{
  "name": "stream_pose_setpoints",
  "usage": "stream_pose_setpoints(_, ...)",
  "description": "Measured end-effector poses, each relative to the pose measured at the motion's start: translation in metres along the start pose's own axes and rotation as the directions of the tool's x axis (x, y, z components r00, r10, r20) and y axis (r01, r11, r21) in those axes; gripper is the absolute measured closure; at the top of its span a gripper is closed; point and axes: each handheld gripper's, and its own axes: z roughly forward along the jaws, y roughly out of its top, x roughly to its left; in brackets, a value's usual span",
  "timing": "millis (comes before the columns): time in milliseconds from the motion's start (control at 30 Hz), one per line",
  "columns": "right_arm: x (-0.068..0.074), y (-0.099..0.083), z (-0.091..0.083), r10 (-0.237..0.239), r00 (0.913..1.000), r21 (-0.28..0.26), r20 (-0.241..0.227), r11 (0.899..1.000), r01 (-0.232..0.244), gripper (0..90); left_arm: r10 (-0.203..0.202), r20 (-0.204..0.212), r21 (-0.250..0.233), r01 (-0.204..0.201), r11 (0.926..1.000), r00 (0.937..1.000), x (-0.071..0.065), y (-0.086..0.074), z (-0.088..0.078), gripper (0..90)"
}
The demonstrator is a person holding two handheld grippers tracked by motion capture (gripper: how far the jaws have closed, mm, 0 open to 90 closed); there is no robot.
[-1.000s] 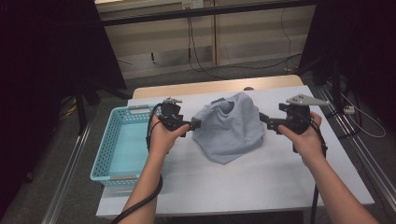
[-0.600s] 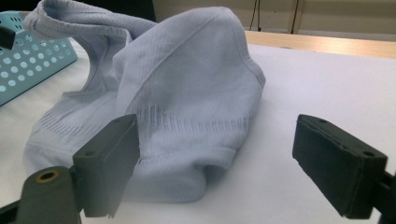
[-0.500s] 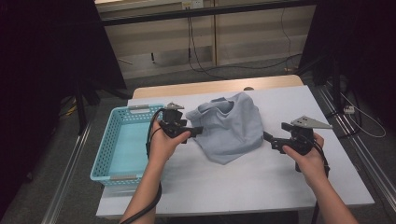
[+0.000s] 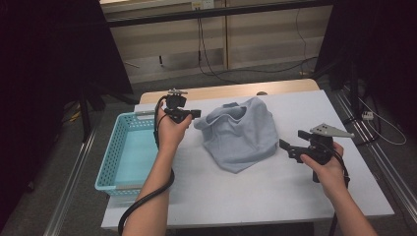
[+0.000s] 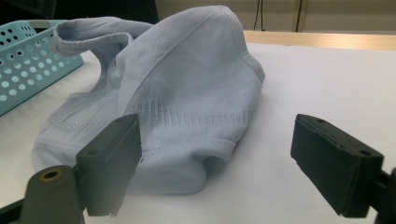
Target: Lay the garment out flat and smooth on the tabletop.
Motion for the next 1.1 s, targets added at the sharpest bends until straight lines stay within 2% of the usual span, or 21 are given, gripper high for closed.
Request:
stream_pose_setpoints(33,0.0,0.0,0.0,0.0,1.0,0.0,0.0,1.0,0.0,15.7,0.0,0.0,0.0,0.0,1.0,1.0,0.0,0.0,0.0,70.3)
stream_pose_setpoints(67,0.0,-0.001,0.001,0.002,1.0,0.002,-0.002,1.0,-0.002,15.7,0.009,0.022,0.001,-0.009,1.0,0.9997,-0.005,-0.006,0.0,57.0)
stream_pose_setpoints(100,0.0,-0.001,0.001,0.003,1.0,0.005,-0.005,1.0,-0.003,15.7,0.009,0.022,0.001,-0.009,1.0,0.9997,-0.005,-0.006,0.0,49.4)
stream_pose_setpoints(167,0.001,-0.002,0.002,0.006,0.9999,0.011,-0.012,1.0,-0.006,15.7,0.023,0.019,-0.001,-0.023,0.9997,0.9996,-0.01,-0.016,-0.002,38.9)
stream_pose_setpoints(267,0.004,-0.003,0.002,-0.003,0.9998,0.014,-0.021,1.0,0.003,15.9,0.042,0.016,0.029,-0.043,0.9987,0.999,-0.012,-0.023,0.0,28.1)
stream_pose_setpoints(367,0.004,-0.004,0.001,0.0,0.9998,0.011,-0.02,1.0,0.001,15.9,0.058,0.001,0.059,-0.058,0.9966,0.9983,-0.013,-0.025,0.006,26.3)
stream_pose_setpoints(467,0.001,-0.004,0.001,0.01,0.9998,0.013,-0.017,1.0,-0.01,15.9,0.073,-0.018,0.09,-0.071,0.9934,0.9972,-0.01,-0.025,0.017,30.2)
stream_pose_setpoints(533,0.001,-0.005,0.0,0.013,0.9998,0.012,-0.016,1.0,-0.012,15.9,0.076,-0.029,0.109,-0.072,0.9914,0.9967,-0.007,-0.025,0.026,37.5)
stream_pose_setpoints(567,0.001,-0.005,0.0,0.013,0.9998,0.012,-0.016,1.0,-0.012,15.9,0.076,-0.029,0.109,-0.072,0.9914,0.9967,-0.007,-0.025,0.026,43.5)
stream_pose_setpoints(600,0.001,-0.005,0.0,0.013,0.9997,0.012,-0.02,1.0,-0.013,15.9,0.089,-0.02,0.147,-0.085,0.9855,0.9959,-0.004,-0.025,0.034,55.8)
stream_pose_setpoints(633,0.001,-0.005,0.0,0.011,0.9997,0.013,-0.02,1.0,-0.011,15.9,0.064,-0.022,0.144,-0.06,0.9878,0.9977,-0.003,-0.025,0.038,60.8)
stream_pose_setpoints(667,0.0,-0.005,0.0,0.013,0.9997,0.011,-0.02,1.0,-0.012,15.9,0.055,-0.013,0.152,-0.052,0.9871,0.9984,0.0,-0.024,0.041,65.2)
stream_pose_setpoints(700,0.0,-0.005,0.0,0.014,0.9997,0.012,-0.02,1.0,-0.014,15.9,0.051,-0.015,0.169,-0.048,0.9844,0.9986,0.001,-0.024,0.044,74.7)
stream_pose_setpoints(800,-0.002,-0.006,0.001,0.018,0.9996,0.013,-0.022,1.0,-0.018,15.9,0.032,0.001,0.205,-0.032,0.9781,0.9995,0.007,-0.019,0.049,85.0)
stream_pose_setpoints(833,-0.002,-0.006,0.001,0.017,0.9996,0.016,-0.022,1.0,-0.017,15.9,0.029,0.003,0.203,-0.029,0.9787,0.9996,0.009,-0.016,0.049,87.9)
stream_pose_setpoints(933,-0.005,-0.006,0.002,0.019,0.9996,0.021,-0.018,1.0,-0.019,15.8,0.008,-0.016,0.161,-0.005,0.987,0.9999,0.015,-0.008,0.043,88.8)
stream_pose_setpoints(1000,-0.006,-0.007,0.003,0.021,0.9997,0.023,-0.013,1.0,-0.021,15.7,0.005,-0.038,0.124,0.0,0.9923,0.9993,0.018,-0.003,0.037,89.0)
stream_pose_setpoints(1100,-0.007,-0.007,0.004,0.023,0.9997,0.028,-0.008,0.999,-0.023,15.5,-0.028,-0.064,0.06,0.032,0.9977,0.9976,0.023,0.001,0.027,87.1)
